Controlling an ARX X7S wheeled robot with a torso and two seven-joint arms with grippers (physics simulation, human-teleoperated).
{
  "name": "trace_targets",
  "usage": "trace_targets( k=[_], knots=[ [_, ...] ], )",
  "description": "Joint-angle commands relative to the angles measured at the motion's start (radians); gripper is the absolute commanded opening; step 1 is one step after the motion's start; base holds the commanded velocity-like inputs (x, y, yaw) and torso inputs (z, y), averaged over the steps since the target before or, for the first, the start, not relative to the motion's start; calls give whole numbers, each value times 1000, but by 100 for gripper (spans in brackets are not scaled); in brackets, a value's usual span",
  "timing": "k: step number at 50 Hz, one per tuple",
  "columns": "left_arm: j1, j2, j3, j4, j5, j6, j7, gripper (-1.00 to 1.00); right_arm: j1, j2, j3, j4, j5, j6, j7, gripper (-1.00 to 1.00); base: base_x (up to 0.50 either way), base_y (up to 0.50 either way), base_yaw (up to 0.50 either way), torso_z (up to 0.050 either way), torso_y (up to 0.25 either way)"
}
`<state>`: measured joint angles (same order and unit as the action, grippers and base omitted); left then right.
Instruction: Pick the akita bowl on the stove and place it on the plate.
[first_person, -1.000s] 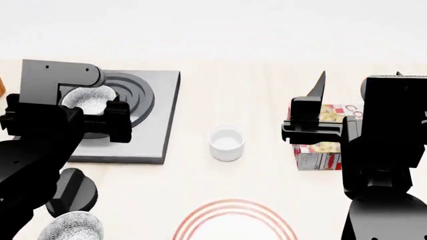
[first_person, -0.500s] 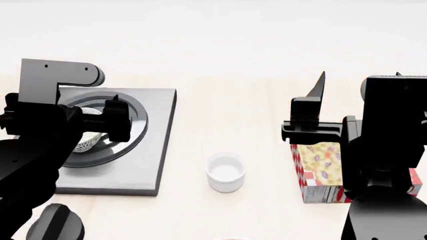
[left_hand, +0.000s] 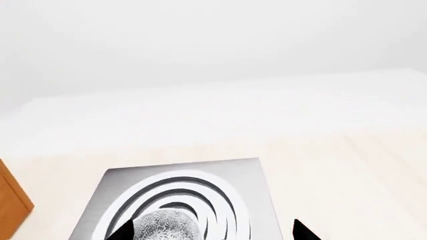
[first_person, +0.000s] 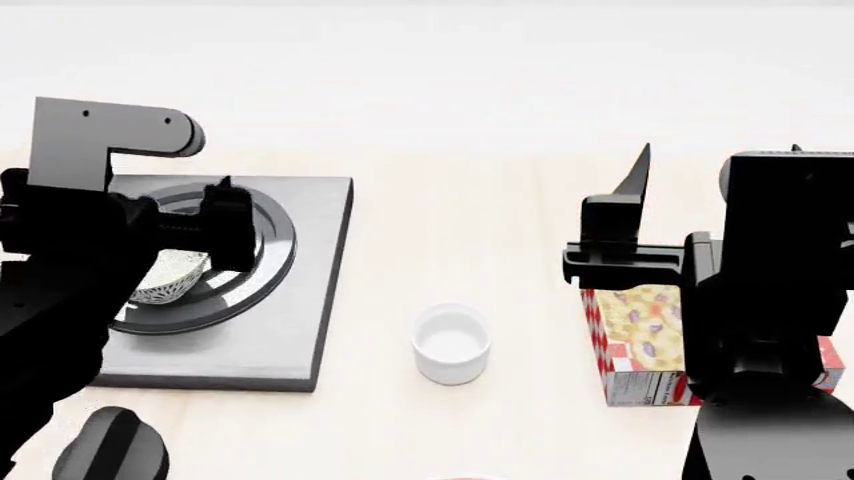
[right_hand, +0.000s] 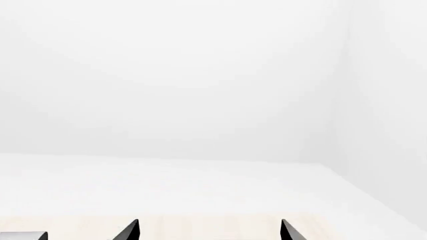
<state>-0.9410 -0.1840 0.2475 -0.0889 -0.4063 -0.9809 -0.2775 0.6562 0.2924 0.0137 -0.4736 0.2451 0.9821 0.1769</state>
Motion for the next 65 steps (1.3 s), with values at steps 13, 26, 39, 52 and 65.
trace_targets(
  k=[13,26,39,52,65],
  knots=[
    [-250,-9,-13,-162,23,-34,40,100,0,-15,22,-6,-3,10,-8,100,0,0,0,0,0],
    [-453,27,-55,-456,27,7,52,100,-2,-15,23,4,2,-3,-6,100,0,0,0,0,0],
    [-527,58,-5,-692,52,104,127,100,-1,-16,26,-1,11,5,-1,100,0,0,0,0,0],
    [-532,57,47,-749,75,130,168,100,-1,-13,27,4,17,0,1,100,0,0,0,0,0],
    [-489,57,12,-670,7,122,222,100,-2,-14,27,2,24,0,5,100,0,0,0,0,0]
  ],
)
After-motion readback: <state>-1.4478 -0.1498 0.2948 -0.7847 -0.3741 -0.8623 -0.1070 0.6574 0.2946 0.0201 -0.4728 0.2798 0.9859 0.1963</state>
